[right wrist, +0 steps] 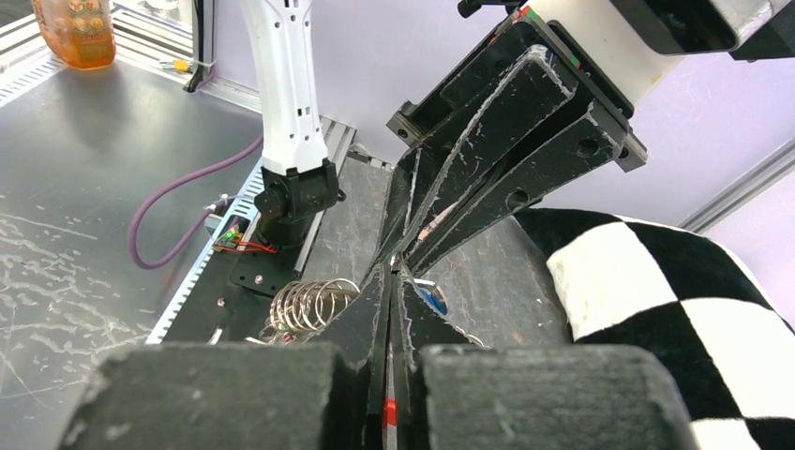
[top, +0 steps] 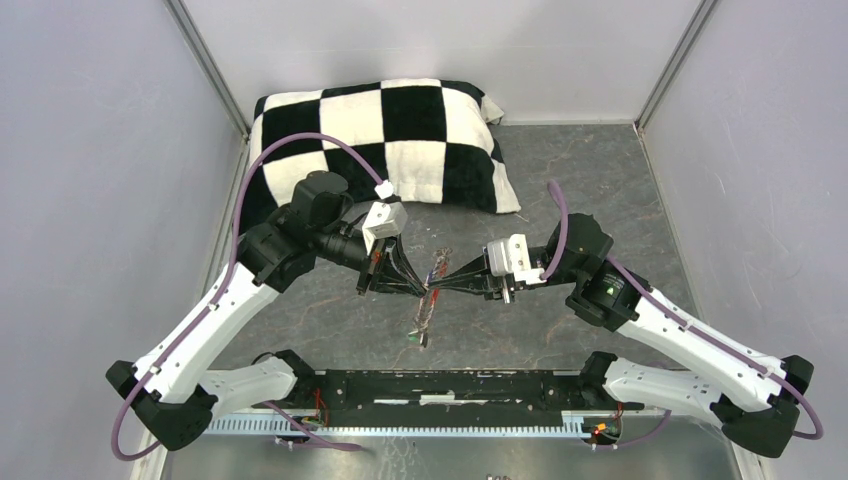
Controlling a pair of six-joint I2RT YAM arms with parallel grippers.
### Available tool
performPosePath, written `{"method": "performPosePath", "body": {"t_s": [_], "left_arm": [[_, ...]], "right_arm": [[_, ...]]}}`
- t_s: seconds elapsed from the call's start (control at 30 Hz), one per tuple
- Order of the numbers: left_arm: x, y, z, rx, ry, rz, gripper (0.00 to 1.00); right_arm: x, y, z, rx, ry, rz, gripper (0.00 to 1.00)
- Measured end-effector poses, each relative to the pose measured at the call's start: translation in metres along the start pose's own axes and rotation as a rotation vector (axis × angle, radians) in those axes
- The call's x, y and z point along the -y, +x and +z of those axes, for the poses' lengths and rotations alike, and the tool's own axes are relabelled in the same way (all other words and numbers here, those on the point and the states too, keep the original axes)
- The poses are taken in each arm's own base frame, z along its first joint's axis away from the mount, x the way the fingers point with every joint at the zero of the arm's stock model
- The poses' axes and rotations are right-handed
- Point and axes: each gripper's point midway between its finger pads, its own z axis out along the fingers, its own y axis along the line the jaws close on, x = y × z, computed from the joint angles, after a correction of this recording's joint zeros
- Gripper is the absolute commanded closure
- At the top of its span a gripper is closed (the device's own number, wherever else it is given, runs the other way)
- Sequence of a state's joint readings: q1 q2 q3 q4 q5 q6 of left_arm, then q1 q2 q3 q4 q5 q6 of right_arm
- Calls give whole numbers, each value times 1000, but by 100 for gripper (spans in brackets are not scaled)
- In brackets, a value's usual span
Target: Put the keys on the keyring
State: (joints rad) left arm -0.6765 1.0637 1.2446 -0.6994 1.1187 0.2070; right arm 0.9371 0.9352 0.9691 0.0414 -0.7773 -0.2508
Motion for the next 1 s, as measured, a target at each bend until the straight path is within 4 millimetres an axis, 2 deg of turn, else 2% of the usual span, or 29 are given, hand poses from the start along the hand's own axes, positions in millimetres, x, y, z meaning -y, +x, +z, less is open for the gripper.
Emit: {"method": "performPosePath", "body": {"t_s": [0.23,0.5,0.77,0.83,0.93,1.0], "left_arm": [[0,-1,0,2,-2,5,97],[1,-2,-1,6,-1,12,87],[0,-4,-1,12,-3,26,86],[0,-4,-1,13,-3,27,87],[1,-5,-1,16,-3,33,98],[1,-6,-1,17,-4,36,98]], "right_arm": [[-2,1,0,-2,-8,4,100],[-2,0,0,0,-8,3,100],[-2,0,0,2,-9,3,100],[-2,-1,0,3,-8,3,100],[-2,-1,0,5,-8,2,100],[-1,-2,0,8,-8,-1,100]]}}
